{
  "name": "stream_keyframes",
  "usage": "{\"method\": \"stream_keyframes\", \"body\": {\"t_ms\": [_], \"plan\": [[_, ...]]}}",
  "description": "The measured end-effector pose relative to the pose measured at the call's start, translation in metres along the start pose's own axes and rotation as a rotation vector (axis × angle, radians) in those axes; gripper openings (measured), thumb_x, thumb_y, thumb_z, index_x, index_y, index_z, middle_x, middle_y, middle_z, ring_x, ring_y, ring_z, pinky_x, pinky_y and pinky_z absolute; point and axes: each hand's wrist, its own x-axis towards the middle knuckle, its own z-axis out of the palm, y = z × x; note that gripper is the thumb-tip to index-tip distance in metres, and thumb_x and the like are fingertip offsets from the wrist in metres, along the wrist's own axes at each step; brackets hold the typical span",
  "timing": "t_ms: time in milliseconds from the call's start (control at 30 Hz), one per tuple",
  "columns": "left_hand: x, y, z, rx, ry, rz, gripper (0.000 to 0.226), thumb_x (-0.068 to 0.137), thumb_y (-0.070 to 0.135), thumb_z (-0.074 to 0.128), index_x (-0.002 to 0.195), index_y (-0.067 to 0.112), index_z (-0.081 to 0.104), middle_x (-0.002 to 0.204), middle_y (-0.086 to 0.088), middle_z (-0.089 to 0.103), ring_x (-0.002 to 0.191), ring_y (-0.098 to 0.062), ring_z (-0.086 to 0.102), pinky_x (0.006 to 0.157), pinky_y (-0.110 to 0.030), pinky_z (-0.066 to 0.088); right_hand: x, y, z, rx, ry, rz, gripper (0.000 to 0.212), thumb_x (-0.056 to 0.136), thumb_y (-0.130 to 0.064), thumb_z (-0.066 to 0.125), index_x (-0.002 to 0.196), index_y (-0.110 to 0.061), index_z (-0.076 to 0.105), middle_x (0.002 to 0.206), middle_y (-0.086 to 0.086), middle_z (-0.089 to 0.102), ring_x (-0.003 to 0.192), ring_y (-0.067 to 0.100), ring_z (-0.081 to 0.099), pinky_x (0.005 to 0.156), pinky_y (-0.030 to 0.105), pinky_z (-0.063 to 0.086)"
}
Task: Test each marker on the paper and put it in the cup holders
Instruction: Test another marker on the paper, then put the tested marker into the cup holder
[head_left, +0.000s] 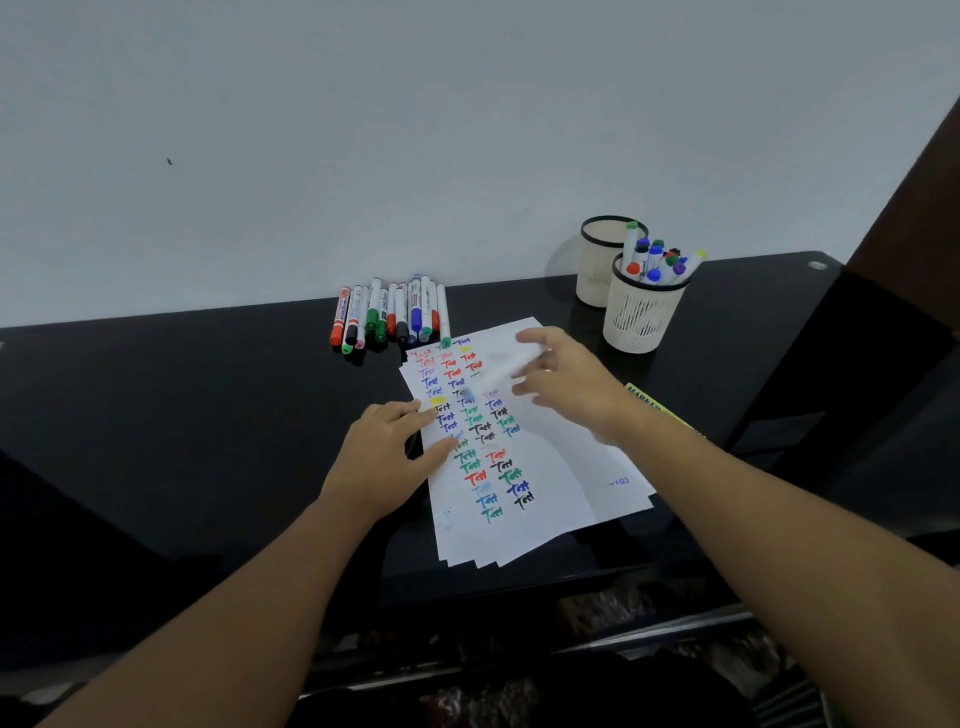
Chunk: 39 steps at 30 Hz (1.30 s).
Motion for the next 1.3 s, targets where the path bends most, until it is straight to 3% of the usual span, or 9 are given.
{"method": "stream_keyframes", "body": {"t_ms": [133,233,300,400,467,667,933,1067,1300], "plan": [[0.002,0.003,0.000,0.012,-0.004,-0.007,0.057,0.091,0.066,0.055,0.134,0.029,0.061,0.131,0.010,0.056,0.117,-0.011,0.045,0.098,-0.033,0.035,0.000,0.000,-0.018,-0.169,0.060,-0.059,0.040,0.092,-0.026,0.078,0.118,-0.026,0.049,0.093,0.004,0.075,0.086,0.018,0.074,0.072,0.030,0.059],[0.014,0.008,-0.005,0.059,-0.037,-0.053,0.054,0.085,0.075,0.053,0.119,0.033,0.062,0.106,0.015,0.051,0.103,-0.010,0.044,0.092,-0.038,0.040,0.000,-0.005,-0.029,-0.245,0.159,-0.135,0.027,0.104,-0.045,0.056,0.111,-0.019,0.050,0.089,0.008,0.070,0.076,0.022,0.072,0.062,0.028,0.055],[0.018,0.012,-0.005,0.114,-0.056,-0.070,0.053,0.083,0.078,0.051,0.112,0.035,0.059,0.099,0.015,0.045,0.098,-0.011,0.042,0.092,-0.041,0.043,0.002,-0.012,-0.038,-0.313,0.247,-0.164,0.041,0.107,-0.054,0.042,0.101,-0.016,0.056,0.083,0.005,0.066,0.074,0.022,0.065,0.066,0.038,0.054],[0.013,0.012,0.003,0.122,0.008,-0.060,0.052,0.085,0.078,0.048,0.111,0.034,0.059,0.096,0.015,0.042,0.094,-0.012,0.039,0.092,-0.041,0.043,0.011,-0.021,-0.056,-0.431,0.425,-0.253,0.041,0.107,-0.050,0.044,0.088,-0.017,0.060,0.070,-0.001,0.058,0.066,0.016,0.054,0.060,0.037,0.042],[0.010,0.010,0.006,0.116,0.040,-0.049,0.054,0.085,0.078,0.047,0.112,0.034,0.060,0.097,0.015,0.043,0.093,-0.011,0.038,0.091,-0.040,0.042,0.019,-0.027,-0.070,-0.465,0.508,-0.284,0.036,0.108,-0.042,0.044,0.096,-0.011,0.059,0.069,0.000,0.056,0.066,0.018,0.055,0.060,0.037,0.039],[0.011,0.008,0.008,0.090,0.051,-0.049,0.056,0.082,0.081,0.047,0.111,0.035,0.061,0.100,0.017,0.045,0.095,-0.009,0.038,0.094,-0.039,0.039,0.047,-0.043,-0.111,-0.431,0.674,-0.241,0.033,0.105,-0.035,0.046,0.126,-0.010,0.041,0.091,0.009,0.067,0.084,0.032,0.067,0.075,0.050,0.056],[0.012,0.007,0.010,0.092,0.072,-0.046,0.057,0.081,0.082,0.048,0.110,0.035,0.061,0.102,0.017,0.046,0.096,-0.010,0.039,0.092,-0.037,0.039,0.071,-0.032,-0.134,-0.496,0.620,-0.062,0.024,0.103,-0.043,0.052,0.110,-0.020,0.053,0.094,0.000,0.069,0.089,0.024,0.069,0.082,0.048,0.059],[0.012,0.006,0.010,0.094,0.075,-0.042,0.063,0.079,0.087,0.043,0.110,0.036,0.061,0.103,0.017,0.045,0.096,-0.009,0.038,0.092,-0.037,0.038,0.073,-0.034,-0.133,-0.598,0.551,-0.002,0.040,0.103,-0.048,0.042,0.086,-0.018,0.060,0.077,-0.005,0.060,0.084,0.026,0.063,0.077,0.039,0.048],[0.012,0.007,0.010,0.090,0.100,-0.041,0.060,0.080,0.082,0.048,0.113,0.033,0.063,0.105,0.015,0.047,0.097,-0.009,0.039,0.091,-0.035,0.035,0.076,-0.024,-0.130,-0.665,0.639,-0.029,0.035,0.102,-0.047,0.048,0.095,-0.014,0.059,0.080,-0.002,0.057,0.087,0.027,0.060,0.086,0.046,0.047]]}}
